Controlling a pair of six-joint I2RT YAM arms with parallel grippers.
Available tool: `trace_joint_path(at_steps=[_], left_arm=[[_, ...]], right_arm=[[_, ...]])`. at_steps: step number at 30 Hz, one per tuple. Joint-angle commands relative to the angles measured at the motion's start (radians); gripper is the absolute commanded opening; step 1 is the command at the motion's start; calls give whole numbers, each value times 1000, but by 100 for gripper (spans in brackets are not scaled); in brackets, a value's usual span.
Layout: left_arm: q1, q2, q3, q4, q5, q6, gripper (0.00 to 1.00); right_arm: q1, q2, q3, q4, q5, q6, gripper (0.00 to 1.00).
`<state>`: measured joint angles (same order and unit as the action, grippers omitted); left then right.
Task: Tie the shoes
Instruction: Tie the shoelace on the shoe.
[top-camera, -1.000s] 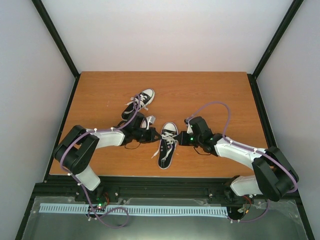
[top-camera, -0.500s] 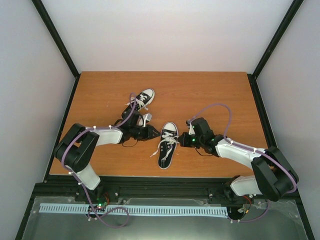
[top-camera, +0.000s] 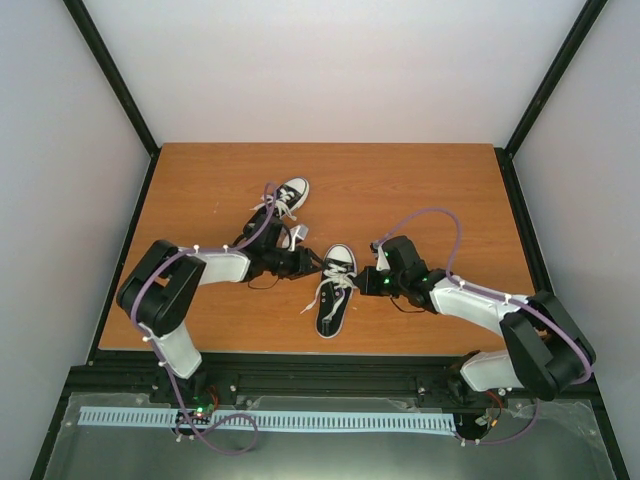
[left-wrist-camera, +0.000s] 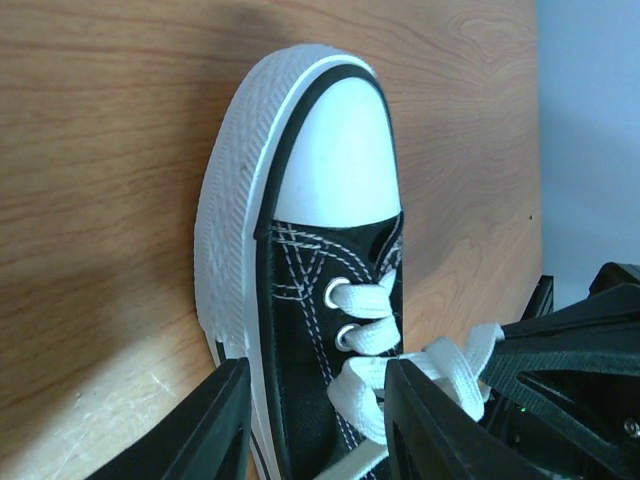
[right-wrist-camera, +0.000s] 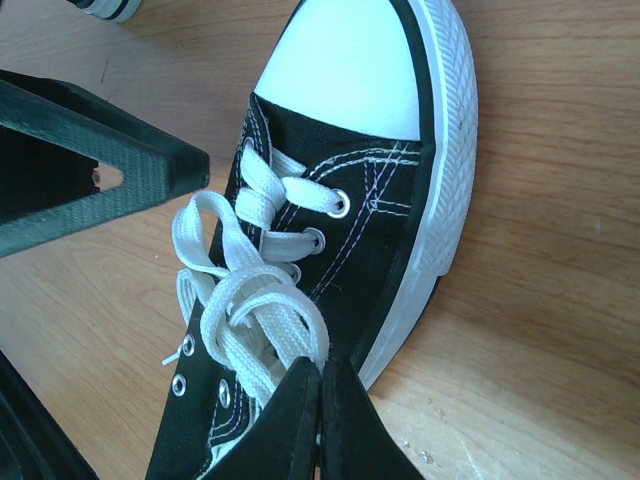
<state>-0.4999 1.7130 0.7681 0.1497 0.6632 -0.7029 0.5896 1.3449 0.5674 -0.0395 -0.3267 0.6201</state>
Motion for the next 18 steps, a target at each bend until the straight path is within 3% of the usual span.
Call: trace_joint_path(at_steps=[1, 4, 15, 18], left_arm=[[3, 45, 41, 7, 59, 5, 35], [-2, 49, 40, 19, 67, 0, 31], [-21, 49, 46, 20, 82, 9, 30], [-28, 45, 46, 20, 83, 13, 20]], right_arm=[[-6, 17, -3, 28, -11, -12, 3], [-7, 20, -1, 30, -11, -11, 3], [-6, 23, 14, 19, -10, -16, 3], [-6, 22, 31, 1, -4, -20, 3]])
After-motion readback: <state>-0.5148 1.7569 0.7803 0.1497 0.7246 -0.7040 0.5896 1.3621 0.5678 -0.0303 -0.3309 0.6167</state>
